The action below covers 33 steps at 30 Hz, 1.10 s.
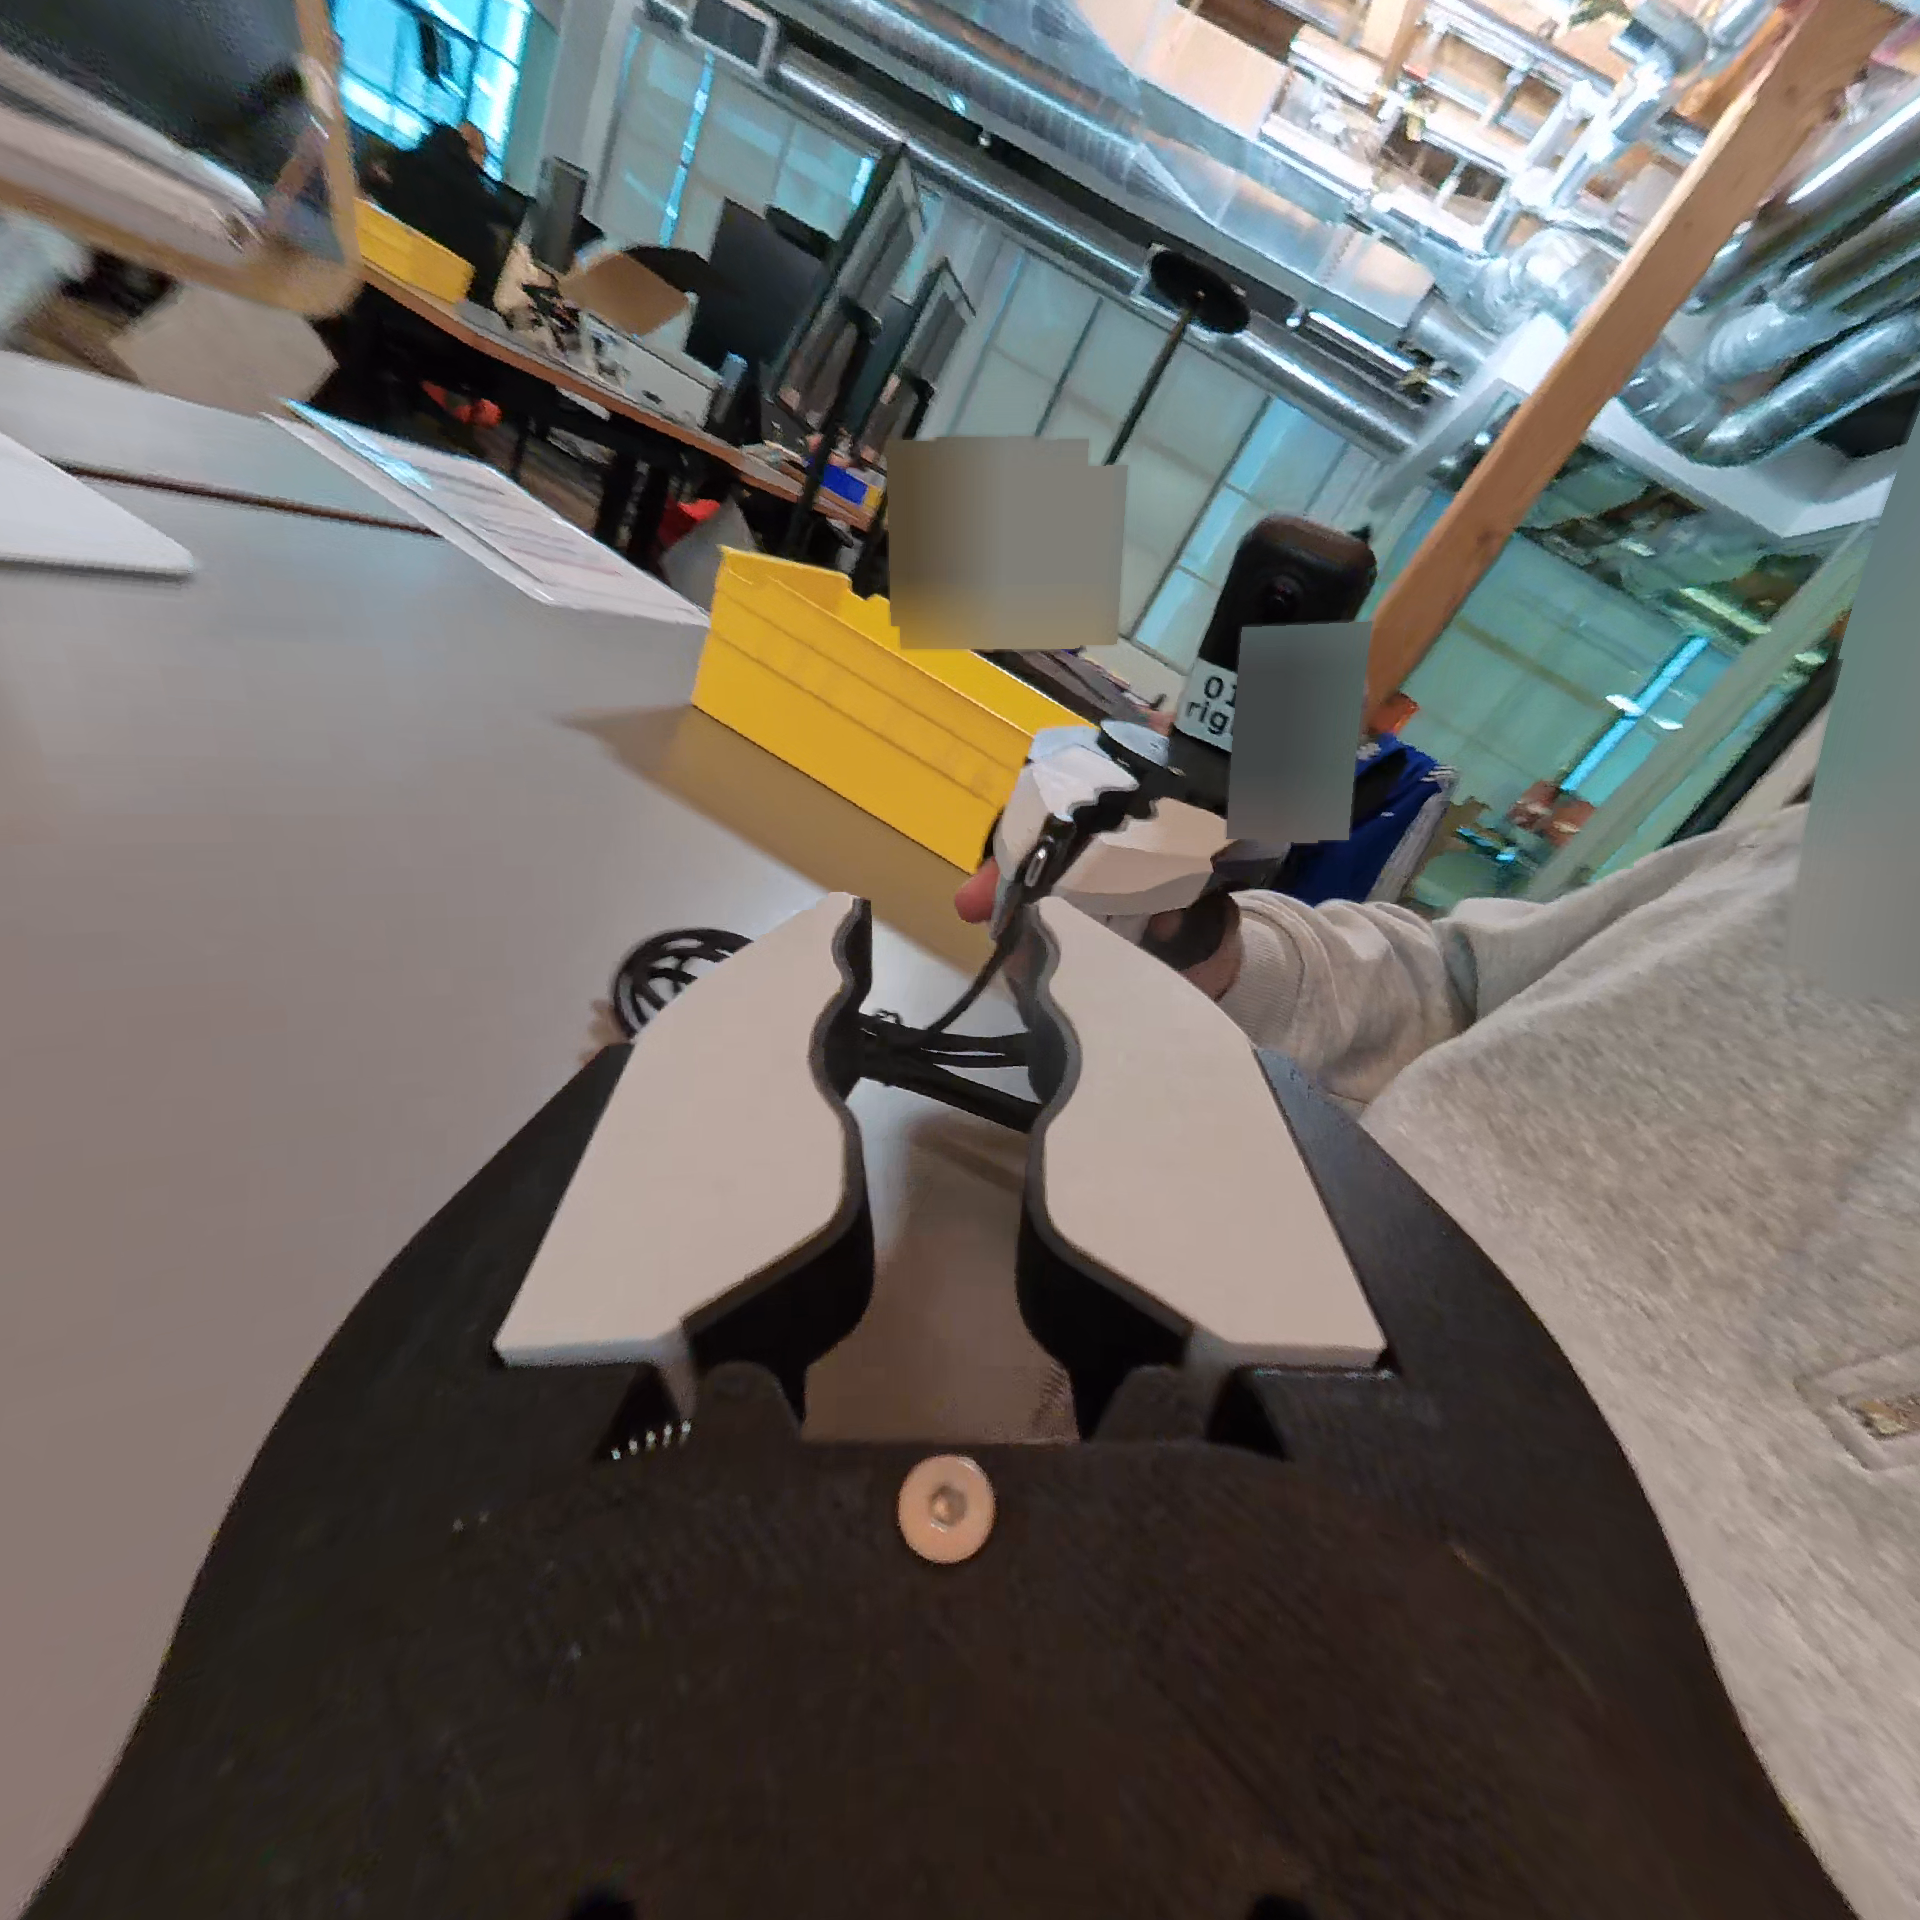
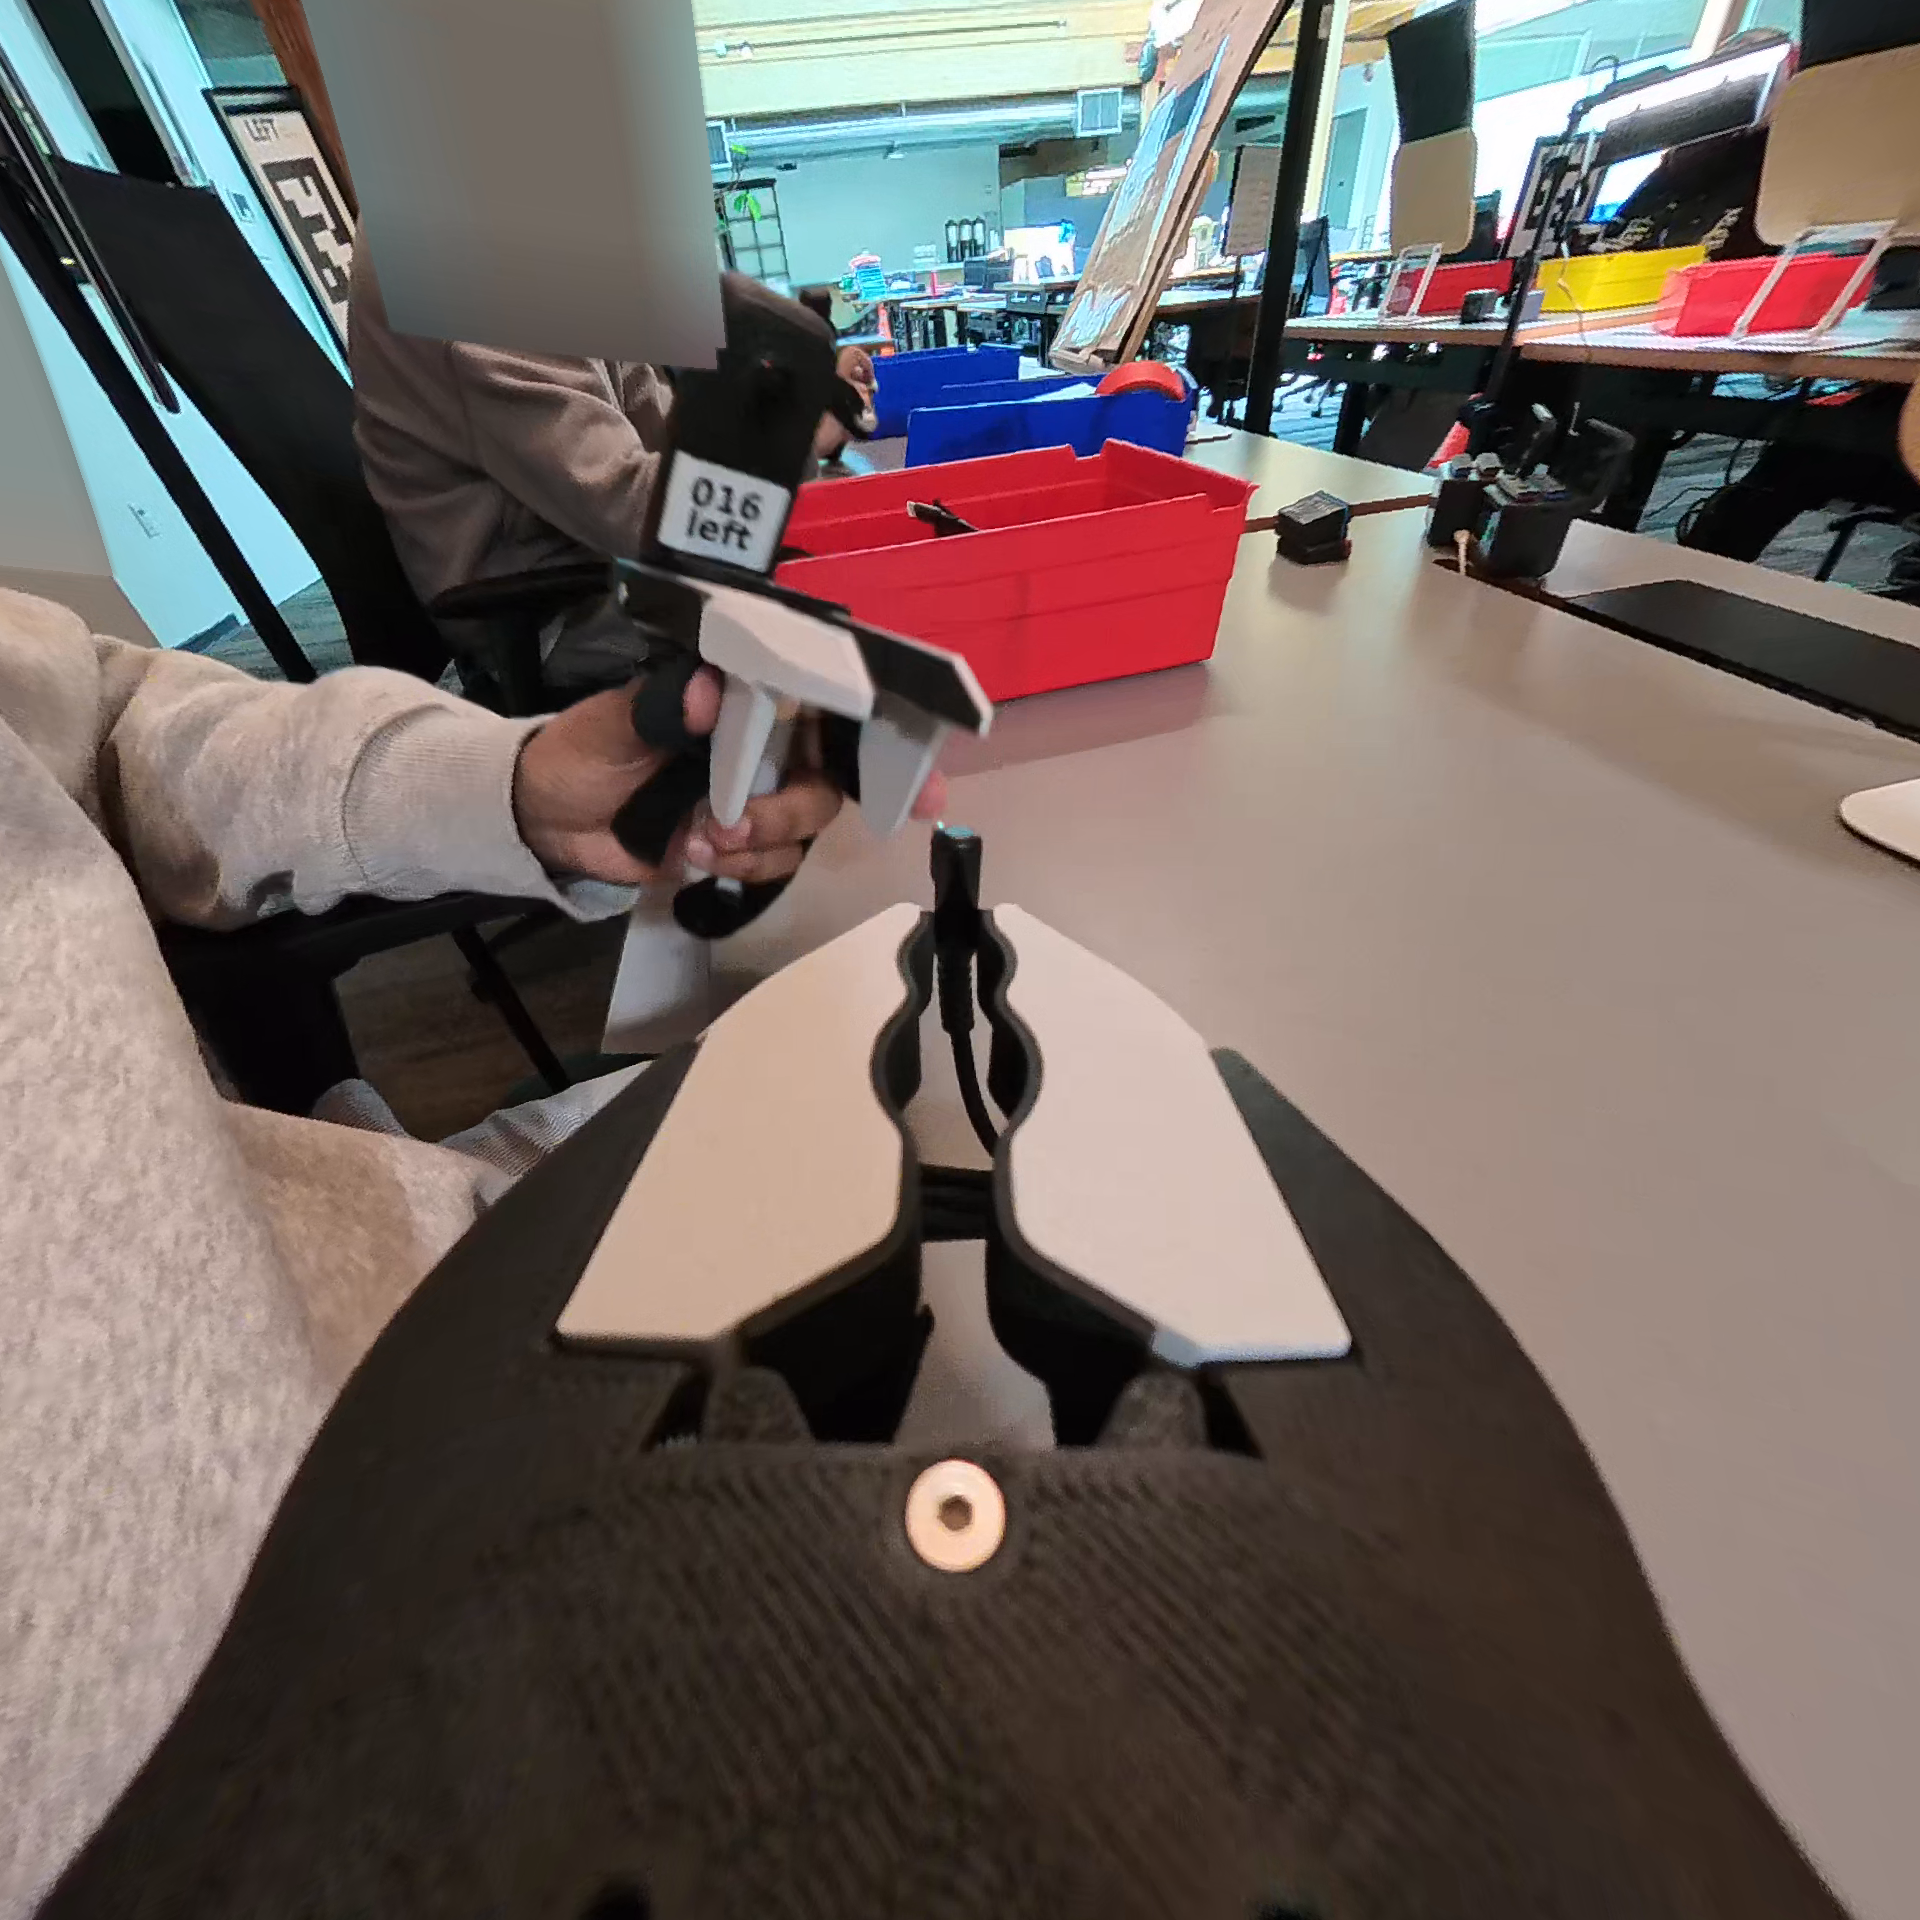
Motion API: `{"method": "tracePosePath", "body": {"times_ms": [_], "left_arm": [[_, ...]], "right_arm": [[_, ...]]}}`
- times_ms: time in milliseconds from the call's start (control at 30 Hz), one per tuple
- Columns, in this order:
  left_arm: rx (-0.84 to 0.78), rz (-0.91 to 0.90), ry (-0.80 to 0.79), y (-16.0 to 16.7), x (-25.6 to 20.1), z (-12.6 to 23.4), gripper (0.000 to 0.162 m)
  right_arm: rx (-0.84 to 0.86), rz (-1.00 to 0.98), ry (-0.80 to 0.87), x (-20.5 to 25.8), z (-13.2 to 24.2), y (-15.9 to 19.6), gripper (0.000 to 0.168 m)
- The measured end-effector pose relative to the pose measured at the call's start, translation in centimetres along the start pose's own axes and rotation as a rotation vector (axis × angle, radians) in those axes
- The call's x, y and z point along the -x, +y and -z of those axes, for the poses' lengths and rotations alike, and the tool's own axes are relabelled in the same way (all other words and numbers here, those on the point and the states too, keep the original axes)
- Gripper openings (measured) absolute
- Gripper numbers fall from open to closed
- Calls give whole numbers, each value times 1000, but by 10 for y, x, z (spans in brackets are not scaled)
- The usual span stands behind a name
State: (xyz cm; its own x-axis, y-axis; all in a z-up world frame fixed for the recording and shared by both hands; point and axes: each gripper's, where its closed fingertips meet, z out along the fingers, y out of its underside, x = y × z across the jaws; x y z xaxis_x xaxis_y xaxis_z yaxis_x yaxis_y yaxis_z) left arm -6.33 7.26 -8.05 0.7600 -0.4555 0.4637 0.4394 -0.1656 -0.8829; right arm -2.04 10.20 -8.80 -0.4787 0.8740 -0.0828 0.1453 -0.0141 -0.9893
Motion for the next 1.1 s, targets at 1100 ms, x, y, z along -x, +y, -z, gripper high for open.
{"method": "tracePosePath", "body": {"times_ms": [1100], "left_arm": [[1534,-547,-646,-65,307,333,48]], "right_arm": [[-70,-47,124,-45,0,-4,8]]}}
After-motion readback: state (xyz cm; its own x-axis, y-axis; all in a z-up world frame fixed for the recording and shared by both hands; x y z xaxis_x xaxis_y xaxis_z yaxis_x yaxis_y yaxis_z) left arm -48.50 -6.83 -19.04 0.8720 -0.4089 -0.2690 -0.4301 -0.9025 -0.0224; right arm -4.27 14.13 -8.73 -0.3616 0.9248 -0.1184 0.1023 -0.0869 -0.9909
